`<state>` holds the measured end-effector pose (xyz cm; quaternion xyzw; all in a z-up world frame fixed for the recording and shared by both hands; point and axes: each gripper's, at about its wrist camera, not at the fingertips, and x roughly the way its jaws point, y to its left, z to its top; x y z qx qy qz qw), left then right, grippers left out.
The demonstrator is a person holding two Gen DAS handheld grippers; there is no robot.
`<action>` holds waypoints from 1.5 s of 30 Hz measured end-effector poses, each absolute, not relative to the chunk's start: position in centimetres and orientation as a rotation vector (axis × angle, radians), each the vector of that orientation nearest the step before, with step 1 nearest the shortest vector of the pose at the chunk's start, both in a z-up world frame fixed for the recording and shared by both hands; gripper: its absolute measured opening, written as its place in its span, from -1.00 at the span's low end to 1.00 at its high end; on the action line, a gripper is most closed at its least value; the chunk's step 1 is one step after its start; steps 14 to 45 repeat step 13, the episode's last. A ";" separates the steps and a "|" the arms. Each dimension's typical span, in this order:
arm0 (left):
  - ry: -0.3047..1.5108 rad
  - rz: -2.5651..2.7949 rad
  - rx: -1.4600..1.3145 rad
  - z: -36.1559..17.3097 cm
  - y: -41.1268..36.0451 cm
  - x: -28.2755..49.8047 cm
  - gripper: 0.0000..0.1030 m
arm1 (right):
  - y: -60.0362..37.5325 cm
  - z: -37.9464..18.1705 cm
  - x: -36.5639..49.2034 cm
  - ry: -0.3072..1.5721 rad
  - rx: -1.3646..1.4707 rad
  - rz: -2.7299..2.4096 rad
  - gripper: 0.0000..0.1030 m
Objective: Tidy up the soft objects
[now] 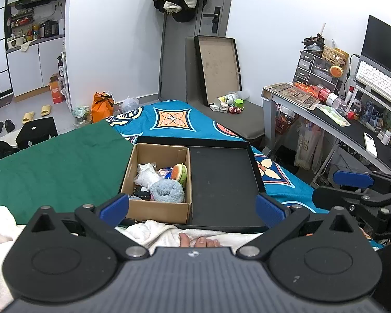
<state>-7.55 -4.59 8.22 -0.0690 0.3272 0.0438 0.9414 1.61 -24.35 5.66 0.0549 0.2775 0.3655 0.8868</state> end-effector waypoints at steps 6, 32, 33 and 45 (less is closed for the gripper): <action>0.673 0.089 -0.129 7.9 -5.0 -7.5 0.99 | -24.5 5.5 1.7 0.580 0.127 0.765 1.00; 0.672 0.088 -0.132 7.5 -4.9 -7.2 0.99 | -24.4 4.9 2.2 0.606 0.142 0.764 1.00; 0.672 0.088 -0.132 7.5 -4.9 -7.2 0.99 | -24.4 4.9 2.2 0.606 0.142 0.764 1.00; 0.672 0.088 -0.132 7.5 -4.9 -7.2 0.99 | -24.4 4.9 2.2 0.606 0.142 0.764 1.00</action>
